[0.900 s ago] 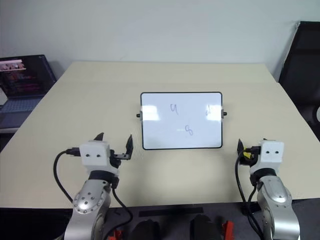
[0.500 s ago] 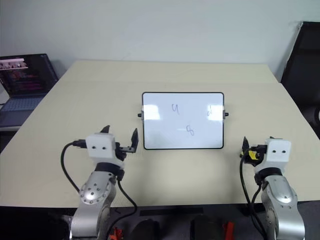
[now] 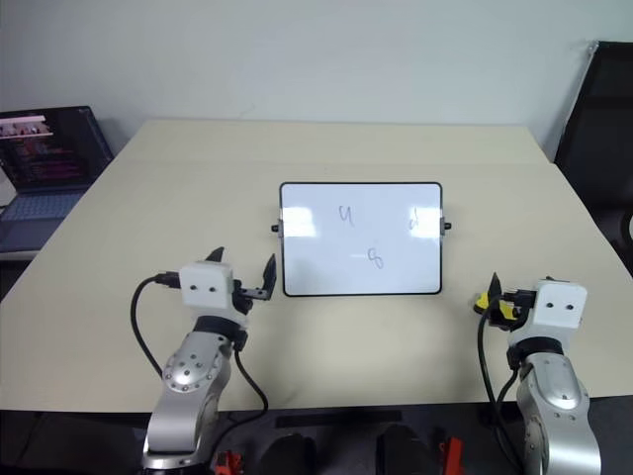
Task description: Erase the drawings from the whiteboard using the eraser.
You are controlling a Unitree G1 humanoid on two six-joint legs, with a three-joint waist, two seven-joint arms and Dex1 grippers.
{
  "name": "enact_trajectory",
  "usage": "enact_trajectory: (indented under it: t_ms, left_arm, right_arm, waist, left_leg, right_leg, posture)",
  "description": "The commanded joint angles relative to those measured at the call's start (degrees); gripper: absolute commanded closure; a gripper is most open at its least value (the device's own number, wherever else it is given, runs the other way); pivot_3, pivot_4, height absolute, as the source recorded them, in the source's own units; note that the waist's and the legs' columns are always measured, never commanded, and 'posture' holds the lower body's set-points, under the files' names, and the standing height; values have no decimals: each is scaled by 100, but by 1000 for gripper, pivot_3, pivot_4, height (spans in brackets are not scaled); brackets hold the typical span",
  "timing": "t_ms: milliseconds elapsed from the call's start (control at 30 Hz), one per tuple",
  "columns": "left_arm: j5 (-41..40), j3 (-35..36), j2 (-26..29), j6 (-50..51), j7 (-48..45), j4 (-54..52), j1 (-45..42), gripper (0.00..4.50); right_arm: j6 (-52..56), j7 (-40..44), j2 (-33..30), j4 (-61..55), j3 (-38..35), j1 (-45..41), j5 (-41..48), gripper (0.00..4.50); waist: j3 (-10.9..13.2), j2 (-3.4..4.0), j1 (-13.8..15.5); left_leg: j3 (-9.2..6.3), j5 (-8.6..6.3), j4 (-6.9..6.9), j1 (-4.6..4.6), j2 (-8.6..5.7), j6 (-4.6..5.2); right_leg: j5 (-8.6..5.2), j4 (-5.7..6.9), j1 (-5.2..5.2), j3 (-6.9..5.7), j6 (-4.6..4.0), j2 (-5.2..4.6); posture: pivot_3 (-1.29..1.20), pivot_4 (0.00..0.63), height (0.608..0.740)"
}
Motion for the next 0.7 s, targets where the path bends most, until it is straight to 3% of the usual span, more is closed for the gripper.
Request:
enact_trajectory:
  t_ms: [33, 133, 400, 700]
  left_arm:
    - [-114, -38, 20, -46, -101, -77, -172, 0]
    - [-350, -54, 71, 85, -356, 4, -347, 0]
    - [-1895, -554, 666, 583, -2840, 868, -1185, 0]
    - [-2120, -1218, 1275, 379, -4456, 1317, -1631, 0]
  right_arm:
    - [-214, 51, -51, -142, -252, 47, 64, 20]
    - [-148, 144, -113, -183, -424, 92, 189, 20]
    - [206, 1139, -840, 94, -1027, 76, 1159, 20]
    - [118, 2242, -1340, 475, -1083, 453, 1860, 20]
  waist:
    - [0, 0, 2]
    - [0, 0, 3]
    - [0, 0, -1]
    - [1, 7, -8]
  left_leg:
    - [-1, 0, 0, 0, 0, 0]
    - [-1, 0, 1, 1, 0, 0]
    - [7, 0, 3, 3, -6, 1]
    - [-3, 0, 0, 5, 1, 1]
  right_leg:
    - [0, 1, 0, -1, 0, 0]
    - [0, 3, 0, -2, 0, 0]
    - [3, 0, 2, -11, 4, 4]
    - [-3, 5, 3, -4, -6, 11]
  posture:
    - [0, 150, 740]
    - [0, 150, 740]
    - [0, 150, 740]
    - [0, 150, 740]
